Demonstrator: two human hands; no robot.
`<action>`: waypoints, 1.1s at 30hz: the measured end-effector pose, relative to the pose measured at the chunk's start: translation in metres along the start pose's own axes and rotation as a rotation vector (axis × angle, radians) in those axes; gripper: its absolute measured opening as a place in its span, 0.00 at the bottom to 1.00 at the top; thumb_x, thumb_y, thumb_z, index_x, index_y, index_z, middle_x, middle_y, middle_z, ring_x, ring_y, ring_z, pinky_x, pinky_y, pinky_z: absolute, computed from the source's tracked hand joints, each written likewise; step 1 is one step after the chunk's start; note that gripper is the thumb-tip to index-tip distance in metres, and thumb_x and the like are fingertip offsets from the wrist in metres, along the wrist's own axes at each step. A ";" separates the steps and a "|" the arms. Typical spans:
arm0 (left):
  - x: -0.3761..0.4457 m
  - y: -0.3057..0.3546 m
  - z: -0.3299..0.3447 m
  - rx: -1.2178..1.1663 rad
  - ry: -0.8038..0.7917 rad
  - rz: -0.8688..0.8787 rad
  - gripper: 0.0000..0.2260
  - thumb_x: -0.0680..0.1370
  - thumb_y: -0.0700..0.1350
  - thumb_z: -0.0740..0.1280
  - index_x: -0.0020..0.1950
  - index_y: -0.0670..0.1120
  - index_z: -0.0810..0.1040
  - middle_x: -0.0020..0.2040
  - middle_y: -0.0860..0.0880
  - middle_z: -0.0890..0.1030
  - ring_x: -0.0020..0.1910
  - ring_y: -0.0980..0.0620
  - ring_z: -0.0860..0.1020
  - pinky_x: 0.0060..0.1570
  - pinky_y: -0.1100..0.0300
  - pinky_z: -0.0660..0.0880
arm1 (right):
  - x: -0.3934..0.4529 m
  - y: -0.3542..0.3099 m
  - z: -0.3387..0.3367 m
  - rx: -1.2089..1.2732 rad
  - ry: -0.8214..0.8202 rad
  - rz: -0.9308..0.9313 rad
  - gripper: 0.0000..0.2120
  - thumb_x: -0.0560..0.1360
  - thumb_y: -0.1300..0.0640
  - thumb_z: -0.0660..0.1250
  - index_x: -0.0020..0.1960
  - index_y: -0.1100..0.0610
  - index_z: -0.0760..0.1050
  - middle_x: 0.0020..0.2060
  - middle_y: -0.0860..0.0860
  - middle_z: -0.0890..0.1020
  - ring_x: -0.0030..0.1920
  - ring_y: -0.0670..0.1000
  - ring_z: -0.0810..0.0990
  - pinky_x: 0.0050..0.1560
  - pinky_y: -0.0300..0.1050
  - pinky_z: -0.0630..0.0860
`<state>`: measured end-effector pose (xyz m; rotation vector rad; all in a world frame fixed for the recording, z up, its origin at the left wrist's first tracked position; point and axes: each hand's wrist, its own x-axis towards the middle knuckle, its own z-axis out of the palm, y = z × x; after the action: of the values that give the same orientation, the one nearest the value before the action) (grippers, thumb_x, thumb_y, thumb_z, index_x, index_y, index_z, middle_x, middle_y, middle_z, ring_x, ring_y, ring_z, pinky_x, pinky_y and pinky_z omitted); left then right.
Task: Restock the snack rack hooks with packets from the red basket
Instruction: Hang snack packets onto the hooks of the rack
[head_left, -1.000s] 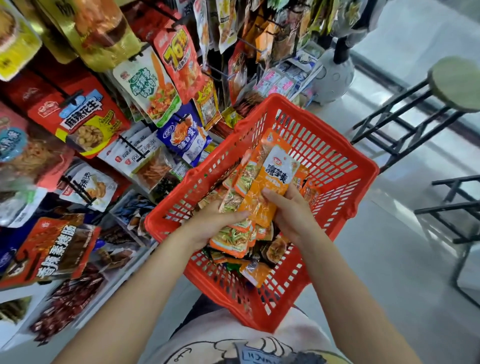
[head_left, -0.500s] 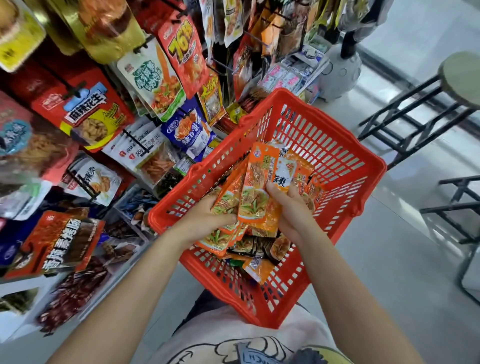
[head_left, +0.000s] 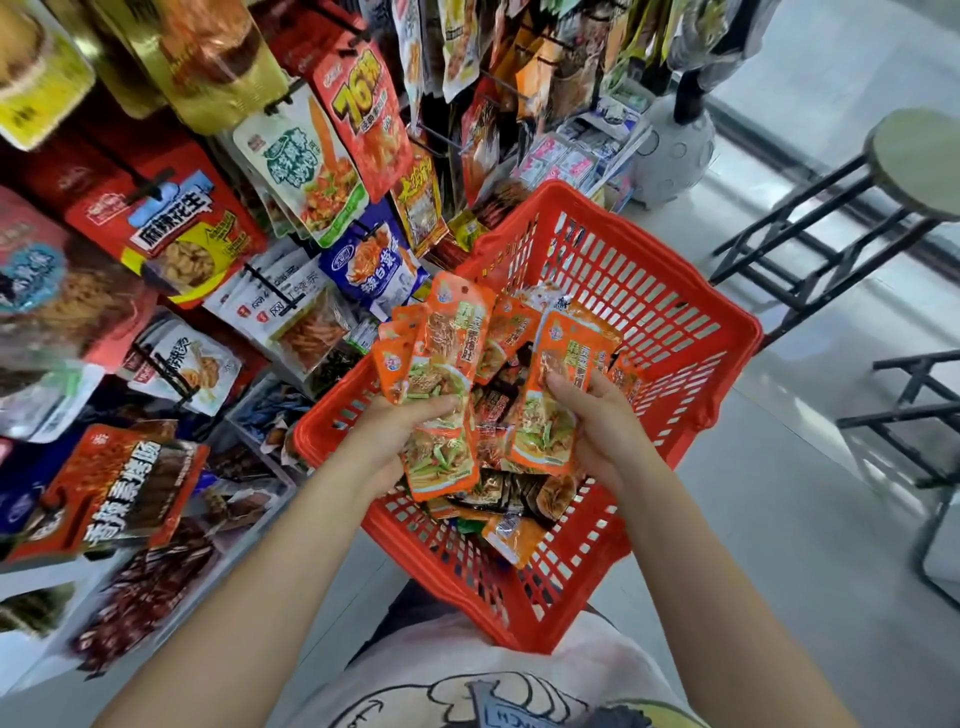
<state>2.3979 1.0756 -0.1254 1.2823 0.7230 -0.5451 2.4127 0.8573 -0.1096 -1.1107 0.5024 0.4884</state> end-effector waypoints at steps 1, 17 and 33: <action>0.000 0.001 0.001 -0.008 -0.011 -0.004 0.11 0.73 0.37 0.76 0.53 0.46 0.82 0.52 0.44 0.86 0.47 0.46 0.85 0.53 0.48 0.80 | -0.003 -0.002 0.003 -0.011 -0.018 -0.008 0.44 0.65 0.53 0.80 0.75 0.60 0.64 0.66 0.58 0.78 0.61 0.57 0.81 0.66 0.62 0.75; -0.011 -0.002 -0.001 0.017 -0.324 0.054 0.26 0.64 0.50 0.80 0.61 0.46 0.80 0.52 0.48 0.87 0.52 0.46 0.85 0.61 0.46 0.77 | -0.010 0.013 0.026 -0.078 0.048 -0.022 0.11 0.78 0.57 0.70 0.59 0.55 0.78 0.53 0.54 0.86 0.53 0.54 0.85 0.53 0.54 0.81; -0.069 0.041 0.005 -0.398 -0.263 0.124 0.06 0.74 0.42 0.72 0.48 0.44 0.87 0.48 0.42 0.86 0.41 0.46 0.86 0.48 0.51 0.81 | -0.062 -0.018 0.056 -0.272 0.052 -0.324 0.18 0.76 0.56 0.72 0.65 0.57 0.76 0.56 0.57 0.85 0.57 0.60 0.84 0.62 0.64 0.77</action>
<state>2.3827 1.0777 -0.0463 0.8583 0.4969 -0.4317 2.3826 0.8951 -0.0391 -1.4393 0.2971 0.2473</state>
